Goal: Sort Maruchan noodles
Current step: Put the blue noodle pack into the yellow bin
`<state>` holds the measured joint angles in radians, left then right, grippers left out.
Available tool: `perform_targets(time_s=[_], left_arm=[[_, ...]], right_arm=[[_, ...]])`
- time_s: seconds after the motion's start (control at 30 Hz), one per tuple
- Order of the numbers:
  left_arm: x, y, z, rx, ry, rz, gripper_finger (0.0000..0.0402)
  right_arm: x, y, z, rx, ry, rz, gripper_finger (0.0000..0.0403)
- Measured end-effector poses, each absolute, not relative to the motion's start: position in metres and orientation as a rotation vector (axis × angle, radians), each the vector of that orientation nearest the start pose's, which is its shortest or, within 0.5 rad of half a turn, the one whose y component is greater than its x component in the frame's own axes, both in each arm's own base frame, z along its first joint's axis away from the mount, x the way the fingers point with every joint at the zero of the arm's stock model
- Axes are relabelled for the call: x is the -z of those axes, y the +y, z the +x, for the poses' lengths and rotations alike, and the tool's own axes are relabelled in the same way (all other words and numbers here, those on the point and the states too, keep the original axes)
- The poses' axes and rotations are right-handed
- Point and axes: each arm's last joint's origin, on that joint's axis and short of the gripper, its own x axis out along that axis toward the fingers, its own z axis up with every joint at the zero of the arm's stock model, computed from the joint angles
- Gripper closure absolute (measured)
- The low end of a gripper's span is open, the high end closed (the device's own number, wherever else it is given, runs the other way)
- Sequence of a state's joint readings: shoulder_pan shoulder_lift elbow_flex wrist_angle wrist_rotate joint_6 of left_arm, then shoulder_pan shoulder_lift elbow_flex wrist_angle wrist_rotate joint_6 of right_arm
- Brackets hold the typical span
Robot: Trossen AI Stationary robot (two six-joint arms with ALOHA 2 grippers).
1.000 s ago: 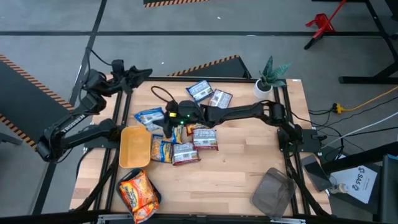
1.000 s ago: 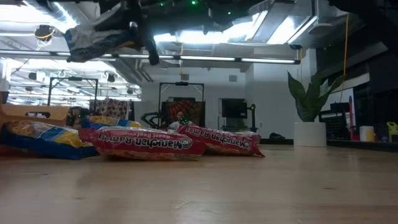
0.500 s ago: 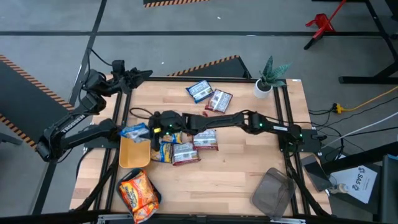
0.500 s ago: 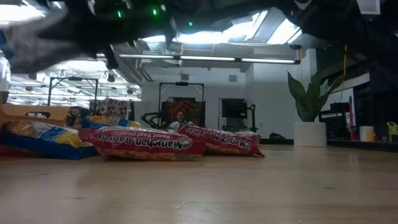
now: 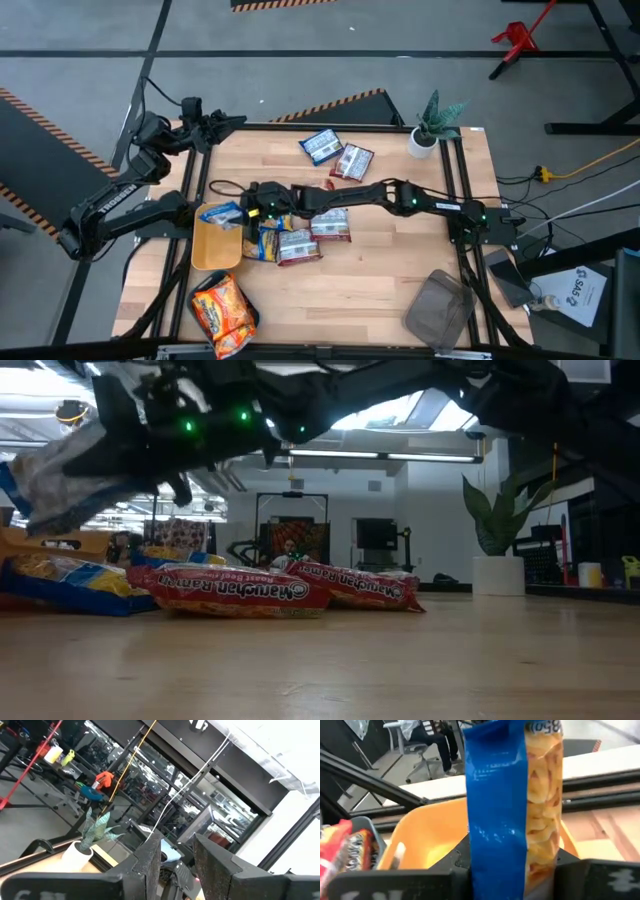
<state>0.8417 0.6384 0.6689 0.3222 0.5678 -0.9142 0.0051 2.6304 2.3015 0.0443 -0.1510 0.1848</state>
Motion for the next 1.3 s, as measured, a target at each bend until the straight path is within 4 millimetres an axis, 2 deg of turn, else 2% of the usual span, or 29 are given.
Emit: perform_targets(time_s=[0.13, 0.23, 0.43, 0.6, 0.7, 0.83, 1.03, 1.13, 1.3], left_arm=[[-0.360, 0.092, 0.103, -0.130, -0.369, -0.674, 0.0292], [-0.360, 0.093, 0.103, -0.134, -0.371, -0.670, 0.0292], [-0.360, 0.093, 0.103, -0.135, -0.371, -0.667, 0.0292], [-0.360, 0.093, 0.103, -0.135, -0.371, -0.667, 0.0292], [-0.360, 0.093, 0.103, -0.135, -0.371, -0.667, 0.0292], [-0.360, 0.093, 0.103, -0.134, -0.371, -0.667, 0.0292], [-0.356, 0.091, 0.105, -0.076, -0.294, -0.690, 0.0292], [-0.352, 0.092, 0.106, -0.092, -0.269, -0.718, 0.0292], [-0.346, 0.096, 0.107, -0.172, -0.249, -0.717, 0.0292]], right_arm=[[-0.173, 0.007, 0.596, -0.130, 0.305, 0.175, 0.0313], [-0.174, 0.008, 0.596, -0.127, 0.296, 0.142, 0.0301], [-0.179, 0.008, 0.596, -0.147, 0.287, 0.119, 0.0178], [-0.190, 0.008, 0.598, -0.139, 0.258, 0.116, 0.0113], [-0.195, 0.008, 0.598, -0.134, 0.232, 0.114, 0.0102], [-0.192, 0.007, 0.597, -0.115, 0.273, 0.131, 0.0106], [-0.187, 0.000, 0.588, -0.073, 0.455, 0.152, 0.0120], [-0.204, -0.017, 0.571, 0.044, 0.613, 0.133, 0.0123], [-0.273, -0.039, 0.526, 0.180, 0.765, 0.070, 0.0123]])
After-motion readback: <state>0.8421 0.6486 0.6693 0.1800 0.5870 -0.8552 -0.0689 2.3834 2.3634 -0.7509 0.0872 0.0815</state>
